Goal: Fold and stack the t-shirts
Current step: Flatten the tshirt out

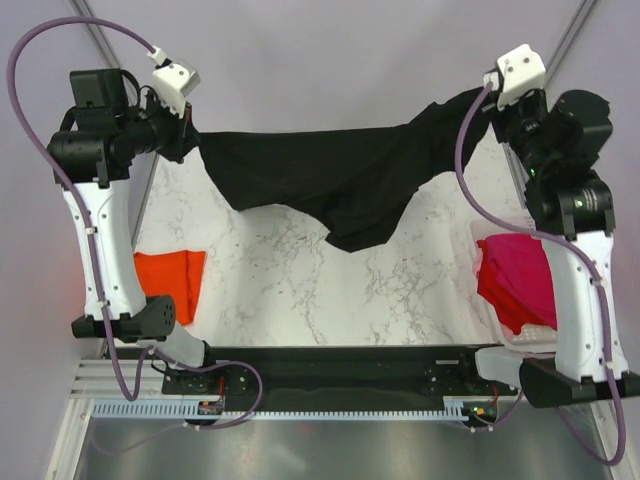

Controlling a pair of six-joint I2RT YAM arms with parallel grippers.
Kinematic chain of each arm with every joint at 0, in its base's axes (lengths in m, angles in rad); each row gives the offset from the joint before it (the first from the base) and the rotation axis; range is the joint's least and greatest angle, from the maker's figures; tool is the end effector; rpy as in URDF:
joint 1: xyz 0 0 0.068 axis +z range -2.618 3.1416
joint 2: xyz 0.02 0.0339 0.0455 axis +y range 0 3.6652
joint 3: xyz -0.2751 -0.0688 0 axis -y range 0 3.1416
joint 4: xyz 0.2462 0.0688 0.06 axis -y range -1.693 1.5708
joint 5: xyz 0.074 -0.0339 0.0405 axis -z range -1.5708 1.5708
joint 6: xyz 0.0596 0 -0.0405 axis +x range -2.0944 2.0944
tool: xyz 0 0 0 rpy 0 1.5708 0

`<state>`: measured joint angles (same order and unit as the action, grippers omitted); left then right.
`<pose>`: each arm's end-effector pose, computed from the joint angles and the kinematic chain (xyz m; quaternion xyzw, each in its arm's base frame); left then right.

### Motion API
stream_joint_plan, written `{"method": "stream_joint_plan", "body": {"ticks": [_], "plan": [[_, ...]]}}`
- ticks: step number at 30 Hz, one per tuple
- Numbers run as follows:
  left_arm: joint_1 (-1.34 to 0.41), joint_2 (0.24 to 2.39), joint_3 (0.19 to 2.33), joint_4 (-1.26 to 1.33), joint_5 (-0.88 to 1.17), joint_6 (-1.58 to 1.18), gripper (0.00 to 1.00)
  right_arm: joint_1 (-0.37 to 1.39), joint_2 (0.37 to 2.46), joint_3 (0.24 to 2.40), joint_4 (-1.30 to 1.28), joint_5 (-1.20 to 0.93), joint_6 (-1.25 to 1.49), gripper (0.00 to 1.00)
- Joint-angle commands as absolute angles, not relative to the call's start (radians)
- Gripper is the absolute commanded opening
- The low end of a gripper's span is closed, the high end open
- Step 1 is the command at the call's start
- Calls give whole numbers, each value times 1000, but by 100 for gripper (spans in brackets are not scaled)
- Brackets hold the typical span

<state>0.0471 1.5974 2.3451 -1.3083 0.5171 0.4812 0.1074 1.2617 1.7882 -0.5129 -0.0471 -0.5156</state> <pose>0.2747 -0.0165 0.5330 0.3030 0.7995 -0.0939 0.5100 0.2508 0.0299 0.5530 -0.2311 0.6632 -0.1281 0.7003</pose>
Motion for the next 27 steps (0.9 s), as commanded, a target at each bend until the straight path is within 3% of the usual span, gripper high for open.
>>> {"method": "stream_joint_plan", "body": {"ticks": [1,17,22,27], "plan": [[55,1513,2281,-1275,477,502,2,106,1146,1767,-531,-52,-564,0],[55,1040,2083,-973,394,472,2,106,956,2109,-813,-63,-624,0],[55,1045,2131,-917,339,491,2,106,995,2187,-789,-57,-630,0],[55,1110,2070,-900,321,508,2,106,1023,2103,-677,-60,-661,0]]}}
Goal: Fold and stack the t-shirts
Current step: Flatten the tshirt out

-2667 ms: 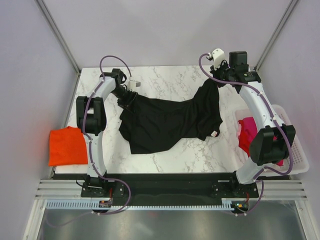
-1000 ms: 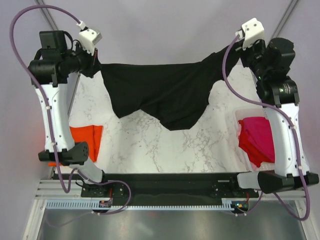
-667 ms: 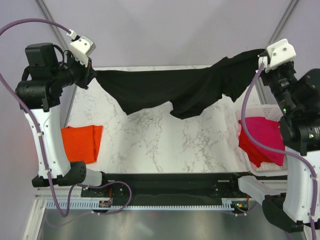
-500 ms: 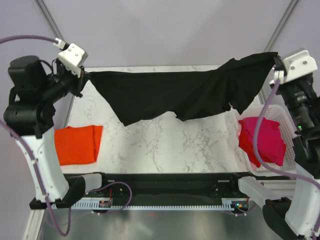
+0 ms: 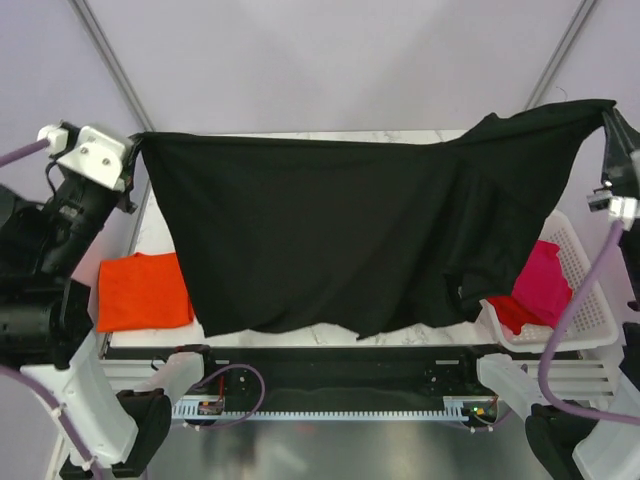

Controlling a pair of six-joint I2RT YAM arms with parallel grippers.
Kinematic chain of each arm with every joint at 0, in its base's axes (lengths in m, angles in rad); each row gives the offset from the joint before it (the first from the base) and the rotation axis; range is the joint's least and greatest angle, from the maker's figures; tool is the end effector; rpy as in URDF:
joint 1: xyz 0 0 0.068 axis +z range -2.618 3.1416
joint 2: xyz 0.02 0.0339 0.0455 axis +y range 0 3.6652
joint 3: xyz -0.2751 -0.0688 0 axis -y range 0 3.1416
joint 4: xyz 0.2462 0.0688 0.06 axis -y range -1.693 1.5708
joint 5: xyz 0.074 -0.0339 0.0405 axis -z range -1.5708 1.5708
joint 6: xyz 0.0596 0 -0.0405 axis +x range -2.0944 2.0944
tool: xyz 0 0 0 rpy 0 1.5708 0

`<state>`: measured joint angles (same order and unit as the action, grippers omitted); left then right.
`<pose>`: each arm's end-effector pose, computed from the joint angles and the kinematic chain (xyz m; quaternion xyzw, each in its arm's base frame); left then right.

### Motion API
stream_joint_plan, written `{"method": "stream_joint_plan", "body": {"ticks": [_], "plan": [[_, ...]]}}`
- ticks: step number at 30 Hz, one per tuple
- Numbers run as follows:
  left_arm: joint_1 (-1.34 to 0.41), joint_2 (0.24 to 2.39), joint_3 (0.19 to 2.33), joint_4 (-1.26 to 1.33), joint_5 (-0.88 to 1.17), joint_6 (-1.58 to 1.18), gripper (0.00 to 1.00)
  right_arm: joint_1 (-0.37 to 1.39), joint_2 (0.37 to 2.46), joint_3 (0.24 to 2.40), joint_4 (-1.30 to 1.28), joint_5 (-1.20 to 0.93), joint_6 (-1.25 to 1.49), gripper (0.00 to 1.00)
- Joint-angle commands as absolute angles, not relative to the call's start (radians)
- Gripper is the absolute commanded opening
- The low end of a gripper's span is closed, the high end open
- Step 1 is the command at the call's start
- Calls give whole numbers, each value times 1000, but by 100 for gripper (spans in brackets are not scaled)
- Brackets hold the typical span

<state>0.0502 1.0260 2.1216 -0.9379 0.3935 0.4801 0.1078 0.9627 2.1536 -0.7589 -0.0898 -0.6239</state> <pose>0.0652 -0.0196 0.6154 0.2811 0.5903 0.0730 0.7531 0.0188 0.0074 0.6460 -0.2280 0.4894 -0.1913 0.8197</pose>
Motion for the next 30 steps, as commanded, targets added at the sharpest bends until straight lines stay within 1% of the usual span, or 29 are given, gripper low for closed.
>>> {"method": "stream_joint_plan", "body": {"ticks": [1,6,7,9,13,14,16,17,21,24,30], "plan": [[54,1120,2050,-900,325,509,2,107,1031,2044,-658,-63,-672,0],[54,1190,1874,-888,391,506,2,106,1051,1820,-549,-98,-687,0],[55,1228,1850,-887,403,509,2,106,1067,1746,-537,-118,-692,0],[54,1278,1787,-873,425,523,2,106,1092,1680,-499,-133,-696,0],[41,1449,1755,-859,443,549,2,107,1205,1516,-428,-158,-735,0],[31,1539,1758,-861,442,557,2,106,1230,1497,-404,-161,-747,0],[18,1630,1776,-862,443,568,2,106,1328,1461,-382,-155,-778,0],[12,1713,1785,-862,437,572,2,107,1365,1457,-362,-146,-785,0],[-29,1931,1880,-865,416,569,2,106,1573,1503,-336,-115,-795,0],[-28,2077,1977,-865,413,554,2,112,1782,1592,-334,-71,-782,0],[-8,2317,2226,-865,419,519,2,121,2035,1790,-299,27,-767,0]]}}
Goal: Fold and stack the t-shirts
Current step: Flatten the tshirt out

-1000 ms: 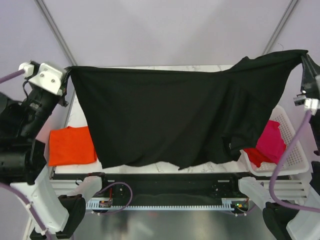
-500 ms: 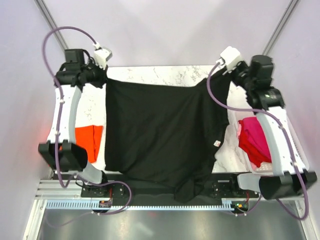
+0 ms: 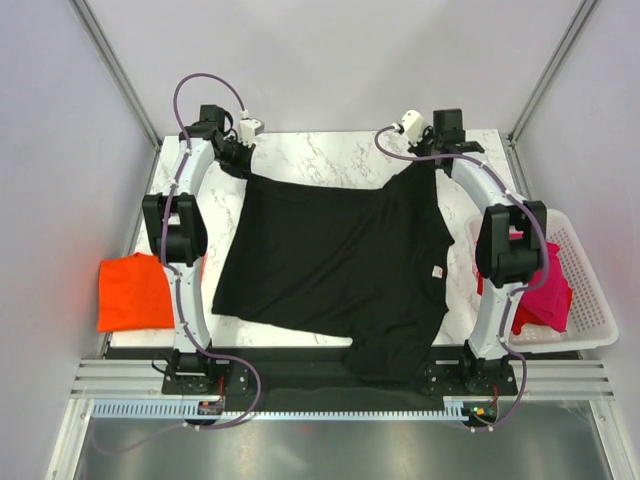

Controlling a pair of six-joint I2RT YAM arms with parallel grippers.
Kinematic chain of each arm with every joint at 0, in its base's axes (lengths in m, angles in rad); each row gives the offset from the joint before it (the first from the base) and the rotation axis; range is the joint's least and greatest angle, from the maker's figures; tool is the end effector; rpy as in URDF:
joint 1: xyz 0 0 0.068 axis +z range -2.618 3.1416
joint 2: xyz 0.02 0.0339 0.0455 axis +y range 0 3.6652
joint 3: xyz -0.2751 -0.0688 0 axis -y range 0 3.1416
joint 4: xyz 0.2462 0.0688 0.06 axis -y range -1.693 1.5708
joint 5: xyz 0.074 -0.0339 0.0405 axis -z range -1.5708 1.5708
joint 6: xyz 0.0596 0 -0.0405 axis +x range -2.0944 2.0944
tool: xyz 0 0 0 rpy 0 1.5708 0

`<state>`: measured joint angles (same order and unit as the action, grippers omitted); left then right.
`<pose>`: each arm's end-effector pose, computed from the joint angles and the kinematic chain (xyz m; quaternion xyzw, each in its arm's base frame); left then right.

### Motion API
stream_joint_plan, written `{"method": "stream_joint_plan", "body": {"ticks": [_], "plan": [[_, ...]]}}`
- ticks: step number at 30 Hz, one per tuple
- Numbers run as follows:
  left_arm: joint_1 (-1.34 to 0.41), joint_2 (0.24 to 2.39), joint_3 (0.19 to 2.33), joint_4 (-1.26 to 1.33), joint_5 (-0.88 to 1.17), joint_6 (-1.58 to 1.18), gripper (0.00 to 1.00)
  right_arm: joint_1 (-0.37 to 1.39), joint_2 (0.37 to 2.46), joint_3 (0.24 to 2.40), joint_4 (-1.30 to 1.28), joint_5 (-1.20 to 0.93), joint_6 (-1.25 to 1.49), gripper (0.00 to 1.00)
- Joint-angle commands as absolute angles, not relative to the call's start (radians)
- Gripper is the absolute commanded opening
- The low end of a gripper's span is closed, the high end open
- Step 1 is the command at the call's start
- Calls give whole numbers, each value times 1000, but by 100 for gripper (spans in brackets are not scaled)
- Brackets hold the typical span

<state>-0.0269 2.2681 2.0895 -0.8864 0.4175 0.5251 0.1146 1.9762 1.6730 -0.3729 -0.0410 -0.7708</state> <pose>0.5110 -0.0379 0.2273 0.3080 0.8972 -0.1341 0.2867 0.4821 0.0579 0.2665 -0.3942 0.8107 -0.1219 0.4154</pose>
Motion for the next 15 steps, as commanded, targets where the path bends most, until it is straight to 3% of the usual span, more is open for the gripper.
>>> {"method": "stream_joint_plan", "body": {"ticks": [1,6,15], "plan": [[-6,2338,2250,-864,416,518,2,121,2063,1811,-298,35,-767,0],[-6,2422,2374,-850,373,494,2,130,2251,2006,-296,94,-769,0],[-20,2459,2395,-732,301,471,2,135,2488,2295,-249,123,-761,0]]}}
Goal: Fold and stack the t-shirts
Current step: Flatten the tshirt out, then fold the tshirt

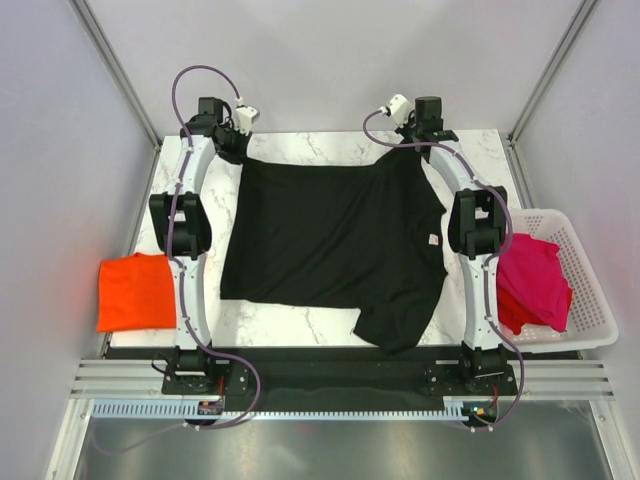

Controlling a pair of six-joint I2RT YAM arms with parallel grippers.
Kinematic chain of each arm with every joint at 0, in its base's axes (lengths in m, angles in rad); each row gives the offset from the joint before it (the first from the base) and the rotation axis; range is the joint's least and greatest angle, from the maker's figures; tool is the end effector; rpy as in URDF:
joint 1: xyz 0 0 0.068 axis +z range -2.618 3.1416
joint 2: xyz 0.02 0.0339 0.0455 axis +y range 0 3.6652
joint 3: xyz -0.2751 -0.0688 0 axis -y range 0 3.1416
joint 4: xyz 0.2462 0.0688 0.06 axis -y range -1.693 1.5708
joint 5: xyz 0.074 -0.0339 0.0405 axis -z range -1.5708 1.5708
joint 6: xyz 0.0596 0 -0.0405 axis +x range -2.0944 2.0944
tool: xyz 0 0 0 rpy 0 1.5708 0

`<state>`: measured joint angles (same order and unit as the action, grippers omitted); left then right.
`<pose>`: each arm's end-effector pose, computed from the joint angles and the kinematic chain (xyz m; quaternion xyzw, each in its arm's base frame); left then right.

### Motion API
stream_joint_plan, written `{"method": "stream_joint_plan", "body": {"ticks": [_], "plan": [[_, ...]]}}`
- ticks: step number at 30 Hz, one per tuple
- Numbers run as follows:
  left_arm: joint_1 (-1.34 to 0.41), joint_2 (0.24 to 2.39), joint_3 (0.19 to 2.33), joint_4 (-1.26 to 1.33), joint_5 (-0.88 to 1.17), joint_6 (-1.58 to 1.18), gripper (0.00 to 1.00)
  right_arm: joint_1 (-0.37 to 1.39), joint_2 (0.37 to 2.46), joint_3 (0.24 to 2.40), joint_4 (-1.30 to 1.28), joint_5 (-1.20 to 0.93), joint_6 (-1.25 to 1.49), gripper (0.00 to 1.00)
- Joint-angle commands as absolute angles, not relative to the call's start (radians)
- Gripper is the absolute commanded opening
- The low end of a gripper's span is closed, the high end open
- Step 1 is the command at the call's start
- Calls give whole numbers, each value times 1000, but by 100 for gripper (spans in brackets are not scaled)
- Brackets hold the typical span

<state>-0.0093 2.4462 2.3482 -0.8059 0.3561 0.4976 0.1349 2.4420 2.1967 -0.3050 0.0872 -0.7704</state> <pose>0.5622 -0.0260 0.2233 0.2893 0.8857 -0.0845 0.3530 0.5928 0.0752 0.2193 -0.3621 0.7933 -0.1886 0.4516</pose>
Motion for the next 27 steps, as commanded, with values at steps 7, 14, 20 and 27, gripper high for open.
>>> {"method": "stream_joint_plan", "body": {"ticks": [7,14,20,27], "plan": [[-29,2393,2378,-706,313,491,2,141,2418,2231,-259,100,-739,0],[-29,2234,2171,-707,347,587,2,155,2136,1890,-285,84,-730,0],[-25,2168,2094,-704,337,612,2,156,2011,1732,-298,101,-716,0],[-11,2157,2075,-704,347,618,2,156,1939,1618,-307,101,-703,0]]}}
